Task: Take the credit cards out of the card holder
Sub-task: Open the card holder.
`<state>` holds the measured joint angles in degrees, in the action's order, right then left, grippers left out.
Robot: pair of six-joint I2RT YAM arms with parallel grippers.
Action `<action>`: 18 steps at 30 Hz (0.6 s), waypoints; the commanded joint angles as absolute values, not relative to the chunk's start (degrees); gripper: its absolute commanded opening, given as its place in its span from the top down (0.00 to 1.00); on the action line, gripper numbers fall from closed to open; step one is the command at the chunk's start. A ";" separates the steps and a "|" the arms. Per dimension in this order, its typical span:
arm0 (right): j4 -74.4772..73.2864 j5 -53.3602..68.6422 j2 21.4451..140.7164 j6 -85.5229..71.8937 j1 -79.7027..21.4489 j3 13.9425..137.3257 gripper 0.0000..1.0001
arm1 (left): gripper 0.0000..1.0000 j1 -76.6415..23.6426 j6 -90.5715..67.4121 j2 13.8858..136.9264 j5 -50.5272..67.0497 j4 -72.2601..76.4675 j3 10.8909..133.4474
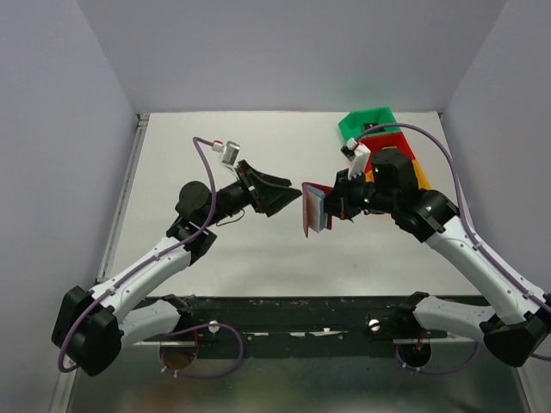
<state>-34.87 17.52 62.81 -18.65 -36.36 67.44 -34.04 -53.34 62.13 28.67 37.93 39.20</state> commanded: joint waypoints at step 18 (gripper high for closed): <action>-40.43 12.05 69.43 -20.65 -38.32 73.65 1.00 | 0.09 -41.04 -38.23 62.84 20.39 21.80 39.64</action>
<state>-38.70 14.50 68.53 -20.14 -37.47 71.13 -40.25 -40.62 62.92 23.09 23.49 39.83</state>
